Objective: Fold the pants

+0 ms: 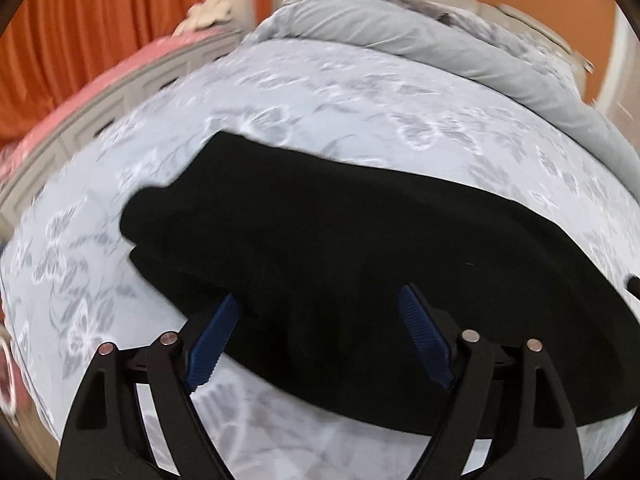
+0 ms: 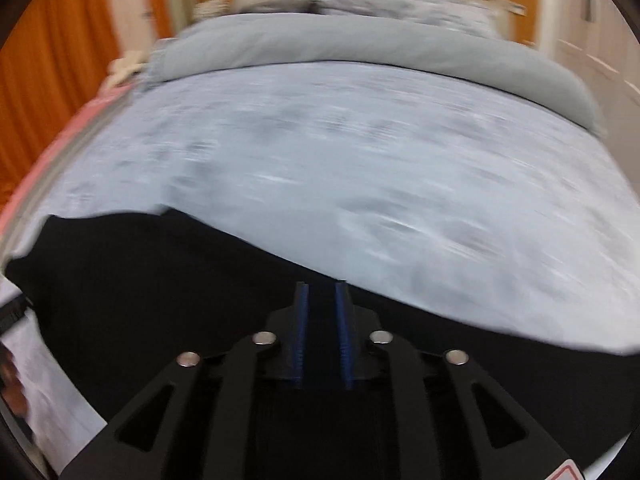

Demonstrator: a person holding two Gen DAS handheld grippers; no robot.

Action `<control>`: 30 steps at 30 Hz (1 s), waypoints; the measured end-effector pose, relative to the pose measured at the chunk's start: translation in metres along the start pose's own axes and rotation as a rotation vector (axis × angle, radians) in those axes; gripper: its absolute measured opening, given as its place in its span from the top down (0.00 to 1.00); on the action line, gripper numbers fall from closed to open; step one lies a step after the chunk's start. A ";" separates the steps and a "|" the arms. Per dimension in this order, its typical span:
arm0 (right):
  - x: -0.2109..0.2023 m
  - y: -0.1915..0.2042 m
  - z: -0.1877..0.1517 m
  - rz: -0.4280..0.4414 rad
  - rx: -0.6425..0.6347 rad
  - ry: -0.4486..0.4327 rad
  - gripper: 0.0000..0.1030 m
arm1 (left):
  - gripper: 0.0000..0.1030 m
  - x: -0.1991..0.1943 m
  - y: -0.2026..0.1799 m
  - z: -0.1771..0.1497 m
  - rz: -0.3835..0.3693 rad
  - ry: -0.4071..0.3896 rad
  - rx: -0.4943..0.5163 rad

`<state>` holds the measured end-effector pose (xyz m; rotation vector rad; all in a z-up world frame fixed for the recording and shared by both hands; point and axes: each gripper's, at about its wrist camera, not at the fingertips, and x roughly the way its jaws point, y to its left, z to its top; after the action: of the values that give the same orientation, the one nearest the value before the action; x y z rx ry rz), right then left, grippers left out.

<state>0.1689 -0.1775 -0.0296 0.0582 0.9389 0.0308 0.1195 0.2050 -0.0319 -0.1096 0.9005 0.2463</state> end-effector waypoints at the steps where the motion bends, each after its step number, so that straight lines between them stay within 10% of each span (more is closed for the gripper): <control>1: -0.007 -0.018 -0.007 -0.030 0.020 0.000 0.68 | 0.17 -0.001 -0.010 -0.002 -0.020 -0.003 0.020; 8: -0.090 -0.223 -0.117 -0.319 0.390 -0.103 0.64 | 0.12 -0.013 -0.069 -0.027 -0.153 0.003 0.132; 13: -0.107 -0.324 -0.159 -0.323 0.656 -0.137 0.54 | 0.11 -0.028 -0.103 -0.050 -0.195 -0.068 0.204; 18: -0.083 -0.353 -0.148 -0.258 0.625 -0.092 0.43 | 0.11 -0.029 -0.118 -0.059 -0.310 -0.073 0.194; 22: -0.070 -0.343 -0.122 -0.256 0.487 -0.082 0.90 | 0.10 -0.022 -0.129 -0.062 -0.331 -0.102 0.214; 26: -0.083 -0.348 -0.111 -0.312 0.473 -0.183 0.96 | 0.10 -0.012 -0.140 -0.070 -0.289 -0.092 0.273; 30: -0.059 -0.365 -0.125 -0.353 0.557 -0.107 0.87 | 0.10 -0.006 -0.140 -0.069 -0.284 -0.065 0.277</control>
<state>0.0342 -0.5406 -0.0790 0.4038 0.8175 -0.5569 0.0998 0.0551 -0.0712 0.0275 0.8349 -0.1390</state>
